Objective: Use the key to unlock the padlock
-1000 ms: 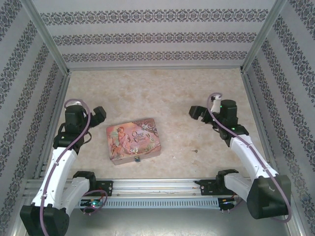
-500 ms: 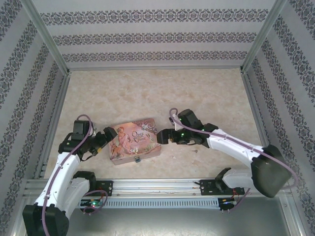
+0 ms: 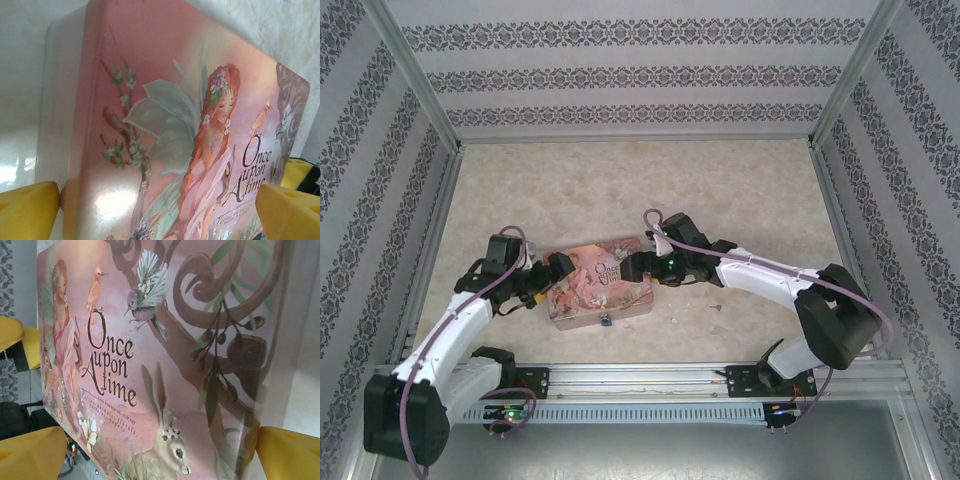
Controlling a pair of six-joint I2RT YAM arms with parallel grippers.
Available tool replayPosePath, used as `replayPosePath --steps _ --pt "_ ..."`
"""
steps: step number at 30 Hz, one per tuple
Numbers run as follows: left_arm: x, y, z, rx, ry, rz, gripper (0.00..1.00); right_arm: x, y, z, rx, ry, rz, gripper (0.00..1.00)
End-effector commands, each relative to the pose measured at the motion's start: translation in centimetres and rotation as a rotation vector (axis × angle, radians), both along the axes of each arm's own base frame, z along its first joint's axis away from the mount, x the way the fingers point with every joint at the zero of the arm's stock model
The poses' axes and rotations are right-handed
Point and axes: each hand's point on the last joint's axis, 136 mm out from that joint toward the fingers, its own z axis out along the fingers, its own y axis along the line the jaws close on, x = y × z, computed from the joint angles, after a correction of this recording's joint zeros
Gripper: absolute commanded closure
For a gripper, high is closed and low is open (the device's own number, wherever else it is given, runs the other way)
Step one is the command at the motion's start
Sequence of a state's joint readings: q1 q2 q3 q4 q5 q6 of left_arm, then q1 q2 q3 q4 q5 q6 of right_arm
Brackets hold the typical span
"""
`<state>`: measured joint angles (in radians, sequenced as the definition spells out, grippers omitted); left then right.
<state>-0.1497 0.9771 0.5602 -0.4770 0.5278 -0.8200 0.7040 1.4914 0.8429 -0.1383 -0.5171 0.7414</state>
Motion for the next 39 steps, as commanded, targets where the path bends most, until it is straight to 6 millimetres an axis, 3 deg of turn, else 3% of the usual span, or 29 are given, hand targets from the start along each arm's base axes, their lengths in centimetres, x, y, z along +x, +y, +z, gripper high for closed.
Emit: replayPosePath --steps 1,12,22,31,39 --pt "3.7 -3.2 3.6 -0.06 -0.152 -0.094 0.0 1.2 1.5 1.9 0.072 -0.03 0.001 0.06" --pt "12.3 -8.5 4.5 -0.035 -0.199 -0.225 0.0 5.1 -2.2 2.5 0.049 -0.092 -0.157 0.1" --pt "17.8 -11.8 3.4 -0.048 -0.19 -0.285 0.0 6.6 -4.9 2.0 -0.006 -0.106 -0.237 0.14" --pt "19.5 -12.1 2.5 -0.003 -0.173 -0.311 0.0 6.4 -6.4 1.2 -0.072 -0.109 -0.271 0.13" --pt "20.2 -9.4 4.7 0.121 -0.235 -0.28 0.01 6.0 -10.5 2.1 -0.215 -0.161 -0.349 0.08"
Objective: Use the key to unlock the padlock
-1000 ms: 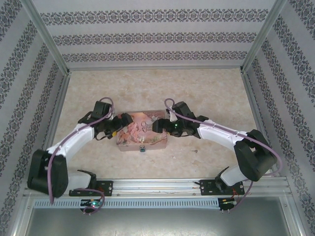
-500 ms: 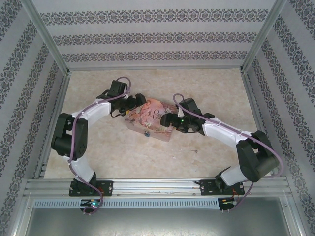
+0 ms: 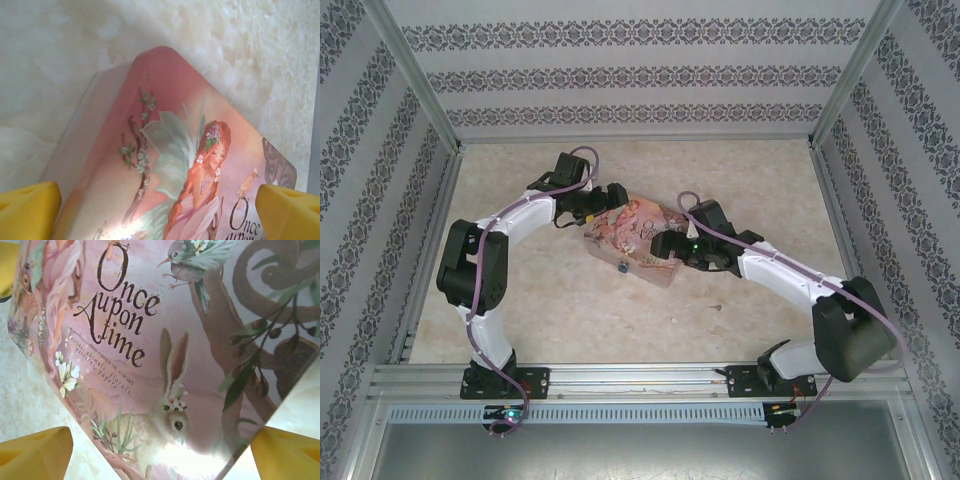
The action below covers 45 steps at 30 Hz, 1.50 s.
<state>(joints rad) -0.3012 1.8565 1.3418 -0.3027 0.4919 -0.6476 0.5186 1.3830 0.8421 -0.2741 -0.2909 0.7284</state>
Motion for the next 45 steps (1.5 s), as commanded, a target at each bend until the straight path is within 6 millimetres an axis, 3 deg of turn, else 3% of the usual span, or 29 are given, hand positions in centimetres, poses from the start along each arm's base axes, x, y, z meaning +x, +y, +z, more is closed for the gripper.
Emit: replayPosePath --steps 1,8,13,21,26,45 --pt "-0.2 0.9 3.3 0.04 -0.079 -0.012 0.01 -0.1 -2.7 1.7 -0.09 -0.07 -0.038 0.08" --pt "-1.6 5.1 7.0 0.105 -0.246 0.077 0.01 -5.0 -9.4 1.7 -0.298 0.037 -0.134 0.14" --pt "-3.3 6.8 8.4 0.124 -0.334 0.127 0.01 -8.6 -12.3 -0.7 -0.399 0.141 -0.154 0.37" --pt "-4.2 7.8 9.1 0.124 -0.376 0.169 0.01 -10.1 -12.6 -5.2 -0.469 0.303 -0.109 0.6" --pt "-4.8 8.1 9.0 0.137 -0.365 0.169 0.01 -10.1 -11.9 -6.9 -0.46 0.371 -0.096 0.64" --pt "-5.9 9.2 8.6 0.171 -0.36 0.188 0.01 -11.0 -12.6 -9.1 -0.495 0.451 -0.072 0.74"
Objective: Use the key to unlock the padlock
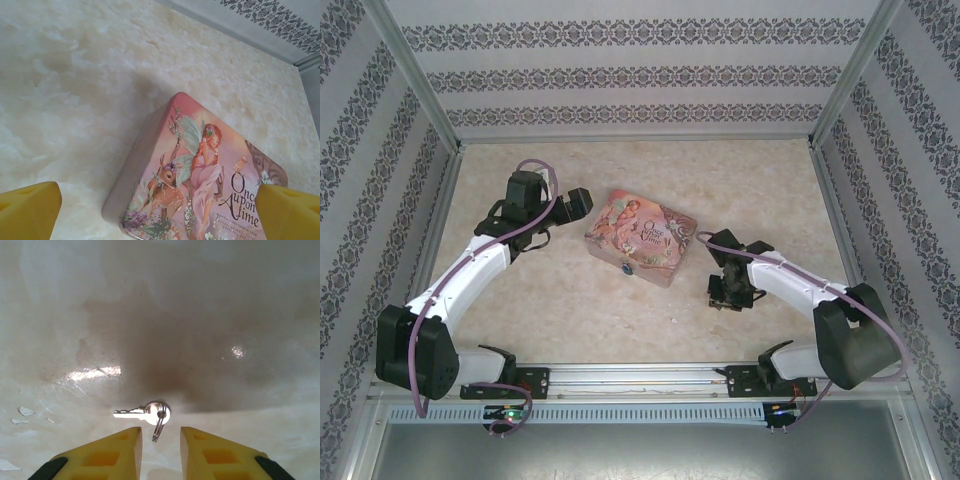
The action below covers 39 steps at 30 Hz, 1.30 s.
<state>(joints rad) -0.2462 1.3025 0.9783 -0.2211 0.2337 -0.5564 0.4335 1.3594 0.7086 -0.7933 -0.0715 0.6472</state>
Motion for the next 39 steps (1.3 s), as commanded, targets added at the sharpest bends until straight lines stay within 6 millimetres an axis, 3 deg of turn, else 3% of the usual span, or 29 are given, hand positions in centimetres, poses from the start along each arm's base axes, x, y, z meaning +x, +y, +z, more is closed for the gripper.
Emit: replayPosePath --steps 1,15,21,24,30,39 --pt "0.0 0.7 0.1 0.015 -0.008 0.011 0.01 -0.4 -0.3 -0.6 -0.003 0.022 0.009 0.75" --pt "0.3 0.6 0.2 0.016 -0.007 0.007 0.01 -0.7 -0.2 -2.0 0.002 0.056 0.014 0.87" --pt "0.4 0.6 1.3 0.015 -0.029 0.0 0.01 -0.5 -0.1 -1.8 0.015 0.04 0.013 1.0" --pt "0.3 0.5 2.2 0.008 -0.048 -0.007 0.01 0.0 0.1 -1.2 0.031 0.003 0.017 1.0" --pt "-0.2 -0.7 4.9 -0.059 -0.089 -0.06 0.01 3.1 1.7 2.6 0.137 -0.219 0.024 1.0" --pt "-1.7 -4.3 8.6 -0.34 -0.052 -0.153 0.0 9.0 4.2 13.5 0.301 -0.777 0.037 1.0"
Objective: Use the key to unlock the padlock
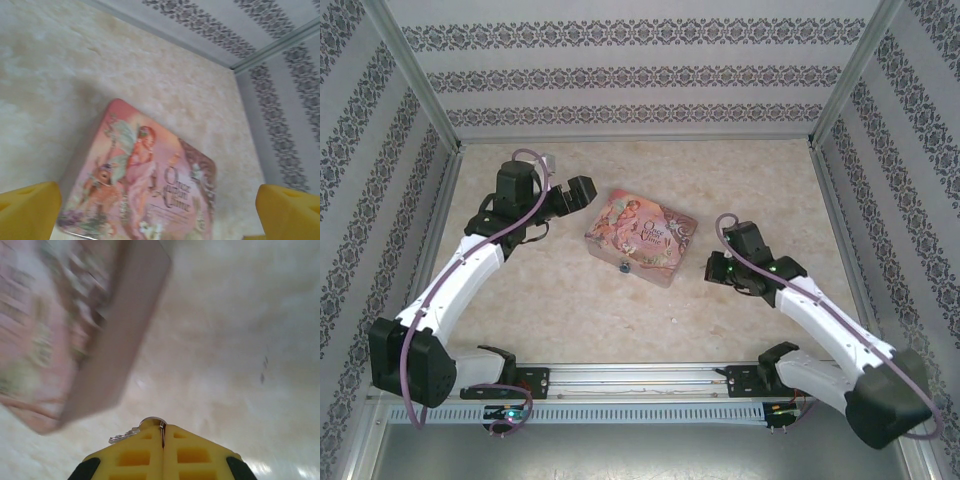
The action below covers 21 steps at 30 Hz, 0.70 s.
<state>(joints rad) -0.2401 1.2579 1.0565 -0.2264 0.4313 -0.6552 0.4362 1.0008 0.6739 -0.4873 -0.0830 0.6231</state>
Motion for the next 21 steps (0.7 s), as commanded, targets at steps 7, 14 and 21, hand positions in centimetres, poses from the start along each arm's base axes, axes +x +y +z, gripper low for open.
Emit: replayPosePath --steps 7,14,21 --pt "-2.9 -5.6 4.4 -0.338 0.081 -0.094 0.01 3.1 2.4 10.6 -0.045 -0.619 0.065 1.0" --pt "-4.3 -8.8 4.2 -0.529 0.189 0.038 0.04 3.1 4.0 14.8 -0.192 -0.927 0.142 1.0" --pt "-5.3 -10.5 3.8 -0.803 0.327 0.215 0.07 3.0 6.4 17.3 -0.34 -1.148 0.276 1.0"
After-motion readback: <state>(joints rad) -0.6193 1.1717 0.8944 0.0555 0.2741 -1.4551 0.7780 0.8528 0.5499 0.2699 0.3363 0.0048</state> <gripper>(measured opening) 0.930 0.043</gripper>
